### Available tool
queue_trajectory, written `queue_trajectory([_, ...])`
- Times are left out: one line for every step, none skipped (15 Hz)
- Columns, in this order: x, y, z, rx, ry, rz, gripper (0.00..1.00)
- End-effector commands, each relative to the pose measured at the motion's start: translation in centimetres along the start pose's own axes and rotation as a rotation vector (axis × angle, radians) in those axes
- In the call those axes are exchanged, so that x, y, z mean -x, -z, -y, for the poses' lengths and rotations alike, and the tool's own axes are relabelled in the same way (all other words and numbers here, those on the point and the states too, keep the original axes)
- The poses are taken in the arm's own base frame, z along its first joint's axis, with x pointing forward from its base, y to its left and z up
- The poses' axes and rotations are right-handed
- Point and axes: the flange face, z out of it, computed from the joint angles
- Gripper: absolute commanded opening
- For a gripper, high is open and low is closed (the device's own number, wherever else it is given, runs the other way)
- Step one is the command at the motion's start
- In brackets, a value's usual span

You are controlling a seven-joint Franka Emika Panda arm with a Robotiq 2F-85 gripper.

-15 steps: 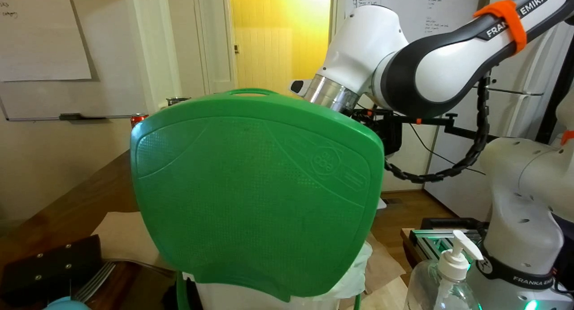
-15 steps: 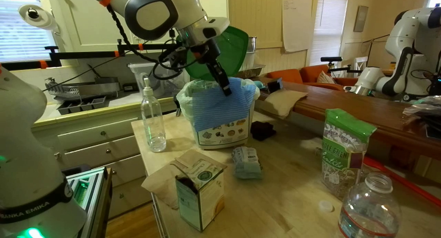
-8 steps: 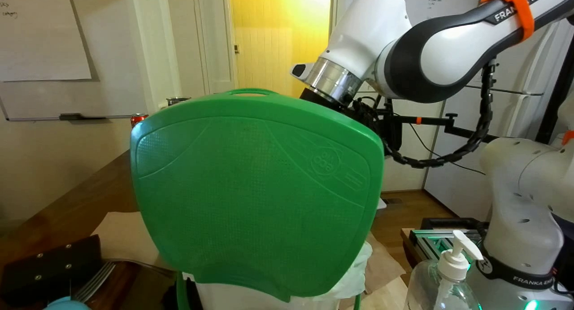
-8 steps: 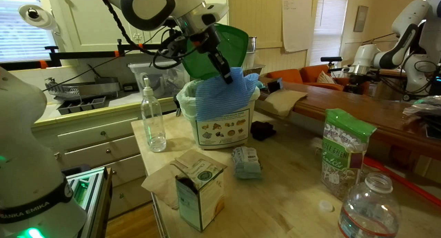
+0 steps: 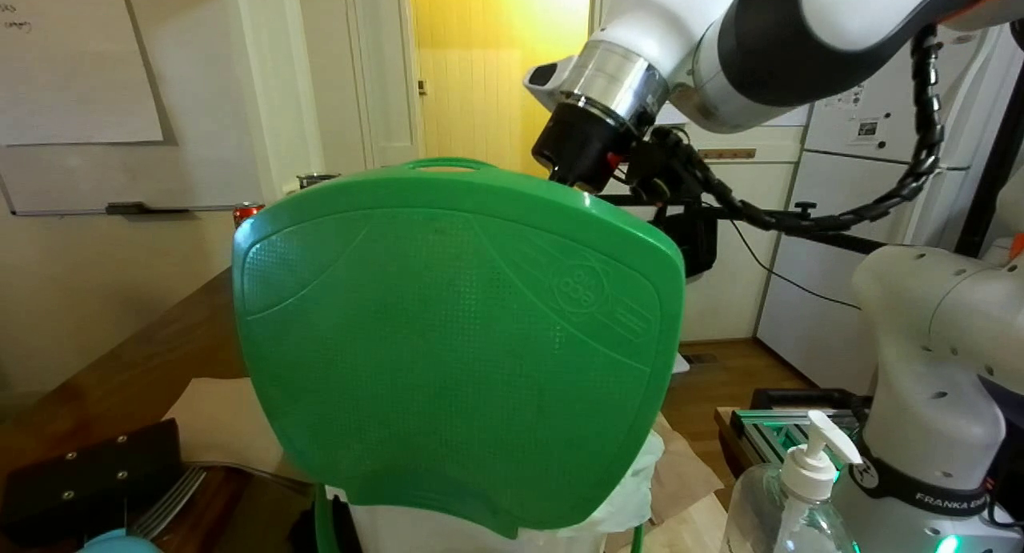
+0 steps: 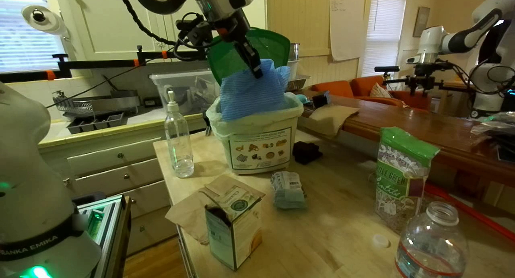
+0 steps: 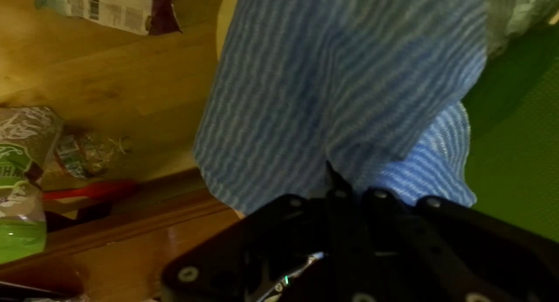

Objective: Put the blue object into the basket, and then close the basket

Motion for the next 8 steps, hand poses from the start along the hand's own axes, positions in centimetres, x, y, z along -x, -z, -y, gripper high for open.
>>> queue_trajectory([0.1, 0.1, 1.7, -0.105, 0.030, 0.041, 0.01])
queue_trajectory([0.2, -0.2, 2.0, -0.122, 0.036, 0.052, 0.01])
queue_trajectory([0.5, -1.0, 2.1, -0.135, 0.039, 0.070, 0.01])
queue_trajectory([0.7, -1.4, 2.2, -0.144, 0.042, 0.086, 0.01])
queue_trajectory([0.9, -2.2, 2.2, -0.144, 0.046, 0.103, 0.01])
queue_trajectory([1.2, -2.9, 2.1, -0.150, 0.050, 0.121, 0.01])
queue_trajectory([1.4, -3.8, 2.0, -0.140, 0.051, 0.136, 0.01])
queue_trajectory([1.6, -4.5, 1.9, -0.140, 0.053, 0.150, 0.01])
